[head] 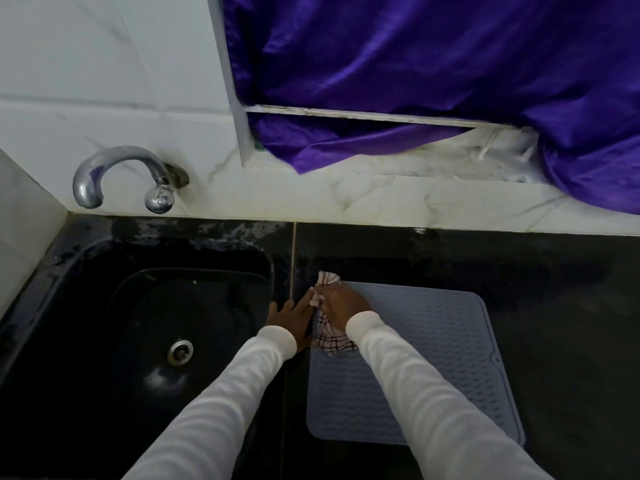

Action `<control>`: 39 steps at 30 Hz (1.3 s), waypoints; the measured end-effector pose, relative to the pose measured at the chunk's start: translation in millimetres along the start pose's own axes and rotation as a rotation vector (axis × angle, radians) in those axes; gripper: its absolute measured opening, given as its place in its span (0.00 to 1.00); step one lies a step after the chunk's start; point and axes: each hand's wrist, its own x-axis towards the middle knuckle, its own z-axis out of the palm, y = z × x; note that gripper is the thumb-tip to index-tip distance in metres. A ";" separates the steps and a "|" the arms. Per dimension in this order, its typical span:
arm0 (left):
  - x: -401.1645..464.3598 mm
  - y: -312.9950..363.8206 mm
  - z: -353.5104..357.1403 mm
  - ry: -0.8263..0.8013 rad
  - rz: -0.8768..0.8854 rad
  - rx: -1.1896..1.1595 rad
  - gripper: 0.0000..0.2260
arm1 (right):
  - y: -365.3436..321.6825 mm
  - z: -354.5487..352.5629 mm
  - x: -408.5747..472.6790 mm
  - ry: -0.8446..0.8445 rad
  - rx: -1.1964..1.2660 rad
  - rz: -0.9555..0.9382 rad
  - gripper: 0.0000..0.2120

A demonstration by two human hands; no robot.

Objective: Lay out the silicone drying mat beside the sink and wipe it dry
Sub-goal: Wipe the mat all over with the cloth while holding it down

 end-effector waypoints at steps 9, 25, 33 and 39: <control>-2.0 -4.2 -3.2 -0.010 -0.010 -0.031 0.41 | -3.6 4.0 -29.8 -0.132 0.079 0.022 0.20; -3.3 4.0 -5.1 -0.056 -0.057 -0.030 0.41 | -8.5 42.1 -106.1 -0.165 0.086 0.088 0.18; -2.7 5.0 -4.0 -0.076 -0.054 -0.057 0.42 | -23.3 67.3 -137.3 -0.102 0.040 0.041 0.16; -3.9 6.2 -6.3 -0.079 -0.061 -0.051 0.42 | -36.3 81.0 -156.0 -0.173 0.111 0.049 0.16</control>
